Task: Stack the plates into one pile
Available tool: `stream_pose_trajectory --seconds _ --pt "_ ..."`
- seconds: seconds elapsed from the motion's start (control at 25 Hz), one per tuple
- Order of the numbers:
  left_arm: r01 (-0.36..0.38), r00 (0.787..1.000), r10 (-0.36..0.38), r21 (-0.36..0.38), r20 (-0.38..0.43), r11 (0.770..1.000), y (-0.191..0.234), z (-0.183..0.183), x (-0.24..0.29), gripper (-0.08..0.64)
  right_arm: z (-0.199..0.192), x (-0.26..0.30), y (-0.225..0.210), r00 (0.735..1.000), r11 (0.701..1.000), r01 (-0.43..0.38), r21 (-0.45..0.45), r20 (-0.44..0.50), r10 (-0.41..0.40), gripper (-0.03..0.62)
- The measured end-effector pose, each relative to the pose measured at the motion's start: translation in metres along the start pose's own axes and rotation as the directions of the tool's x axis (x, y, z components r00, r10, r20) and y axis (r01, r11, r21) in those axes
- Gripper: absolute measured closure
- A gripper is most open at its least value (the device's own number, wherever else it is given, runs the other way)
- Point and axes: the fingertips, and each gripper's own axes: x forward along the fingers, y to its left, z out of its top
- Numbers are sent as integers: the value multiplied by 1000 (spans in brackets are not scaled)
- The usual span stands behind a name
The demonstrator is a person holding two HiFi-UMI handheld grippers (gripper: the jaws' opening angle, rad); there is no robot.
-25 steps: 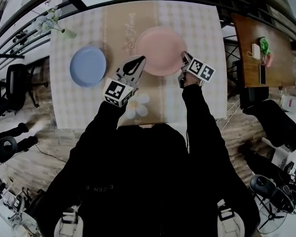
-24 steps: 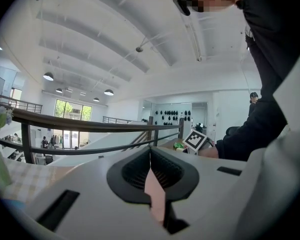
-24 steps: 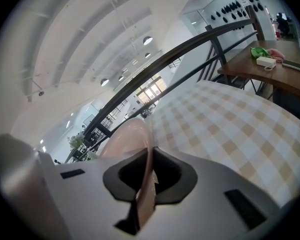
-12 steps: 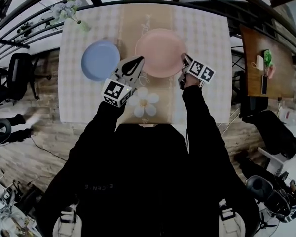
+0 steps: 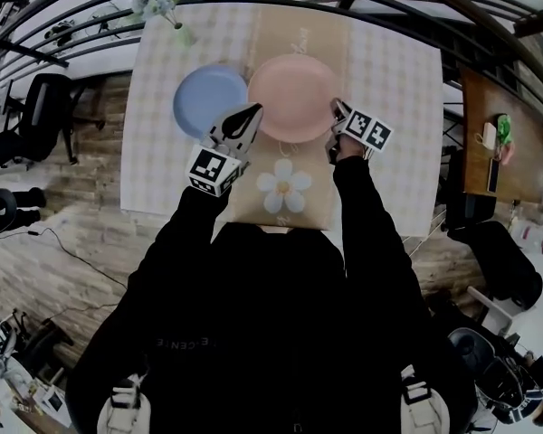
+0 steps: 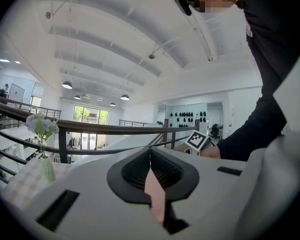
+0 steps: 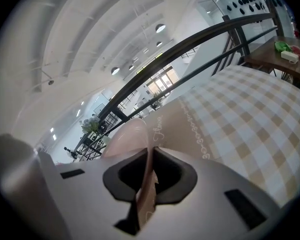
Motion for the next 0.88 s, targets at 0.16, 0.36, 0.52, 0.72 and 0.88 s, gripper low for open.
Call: stream_pose_trajectory --seconds 0.16,0.36,0.52,0.72,0.88 --pt "-21 1000 21 -3 0 1000 15 -2 -18 540 -15 15 22 1000 1000 -15 -5 -21 15 568" --pt "-42 999 42 -3 -1 999 33 -6 -38 540 -33 34 44 999 1000 -28 -13 -46 28 568" --pt "-67 998 67 -6 -2 998 51 -7 -56 540 -48 51 62 997 999 -36 -24 -71 34 568" --pt "-102 995 102 -11 -7 995 79 -13 -79 540 -69 80 84 993 998 -39 -40 -109 35 566" --pt "-129 992 129 -12 -13 992 99 -19 -98 540 -84 103 100 989 997 -37 -67 -144 27 565"
